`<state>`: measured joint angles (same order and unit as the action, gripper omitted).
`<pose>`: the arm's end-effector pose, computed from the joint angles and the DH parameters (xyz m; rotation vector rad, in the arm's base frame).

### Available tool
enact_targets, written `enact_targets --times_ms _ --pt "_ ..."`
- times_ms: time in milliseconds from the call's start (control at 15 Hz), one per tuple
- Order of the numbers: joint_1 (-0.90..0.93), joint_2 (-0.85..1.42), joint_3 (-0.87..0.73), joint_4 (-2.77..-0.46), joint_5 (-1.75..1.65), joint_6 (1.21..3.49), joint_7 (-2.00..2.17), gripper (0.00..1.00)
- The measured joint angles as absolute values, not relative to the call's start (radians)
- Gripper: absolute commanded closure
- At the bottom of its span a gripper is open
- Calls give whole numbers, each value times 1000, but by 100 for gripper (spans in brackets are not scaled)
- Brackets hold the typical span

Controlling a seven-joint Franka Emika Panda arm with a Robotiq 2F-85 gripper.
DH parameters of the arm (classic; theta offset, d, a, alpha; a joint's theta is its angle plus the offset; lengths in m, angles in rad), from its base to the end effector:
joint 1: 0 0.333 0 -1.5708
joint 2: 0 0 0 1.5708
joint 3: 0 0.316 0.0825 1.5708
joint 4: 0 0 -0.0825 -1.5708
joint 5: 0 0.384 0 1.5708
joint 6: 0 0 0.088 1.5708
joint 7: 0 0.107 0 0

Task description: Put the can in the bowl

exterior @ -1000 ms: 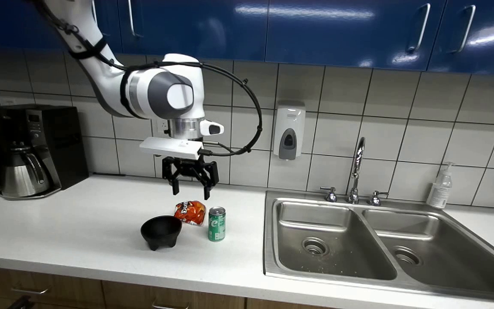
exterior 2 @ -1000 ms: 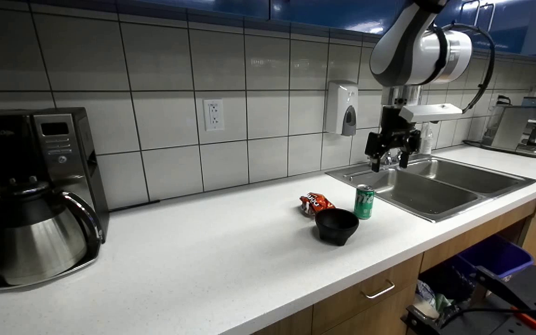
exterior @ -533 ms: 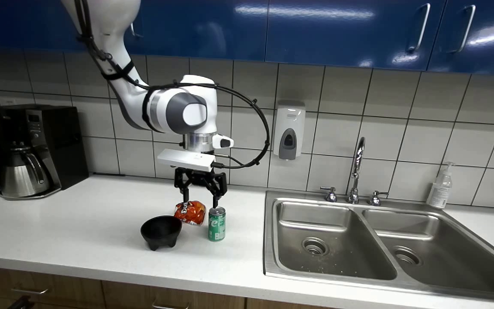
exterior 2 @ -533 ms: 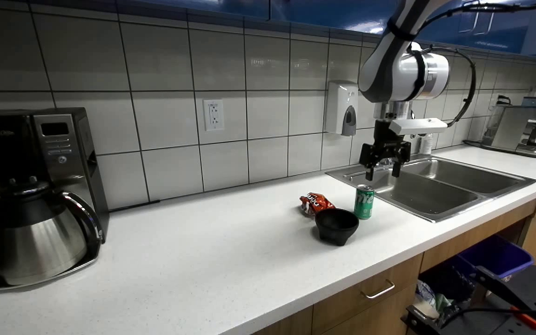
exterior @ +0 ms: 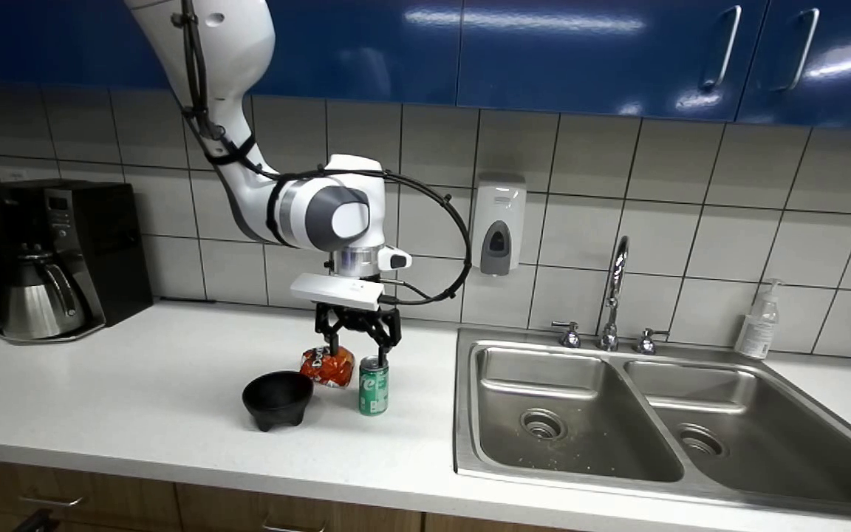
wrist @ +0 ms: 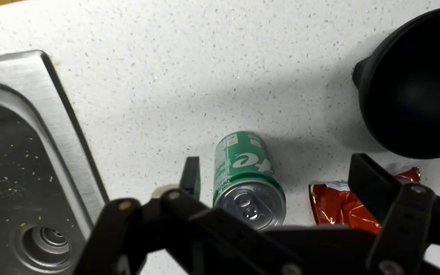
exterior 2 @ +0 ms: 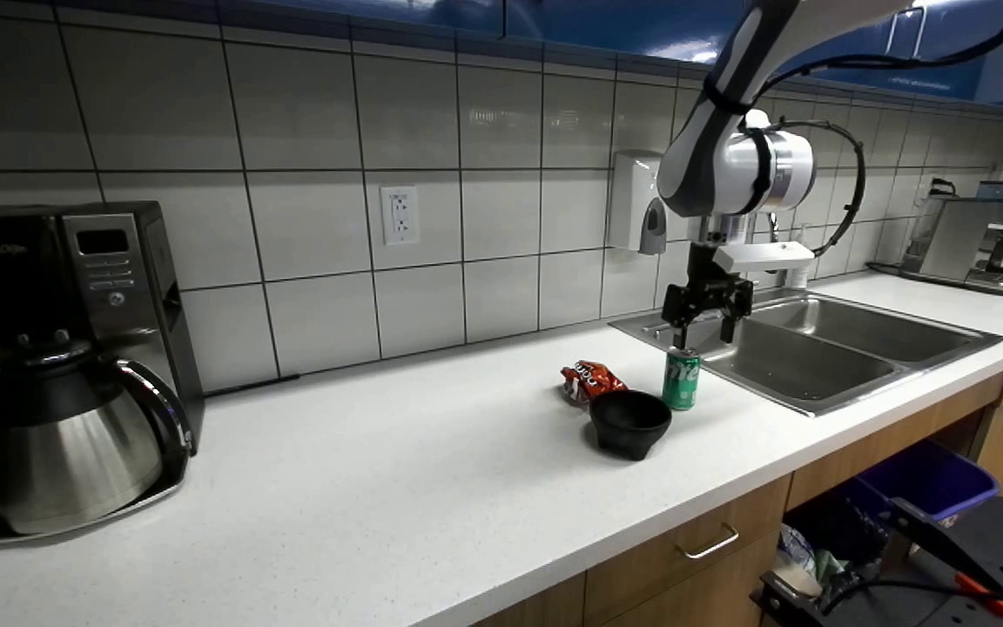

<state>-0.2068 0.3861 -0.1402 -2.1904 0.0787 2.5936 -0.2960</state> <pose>0.5268 -0.1929 0.2112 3.1197 -0.1670 0.0277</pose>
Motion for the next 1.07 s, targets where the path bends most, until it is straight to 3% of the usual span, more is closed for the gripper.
enact_targets --times_ms 1067 --pt "-240 574 -116 -2032 78 2621 -296 0"
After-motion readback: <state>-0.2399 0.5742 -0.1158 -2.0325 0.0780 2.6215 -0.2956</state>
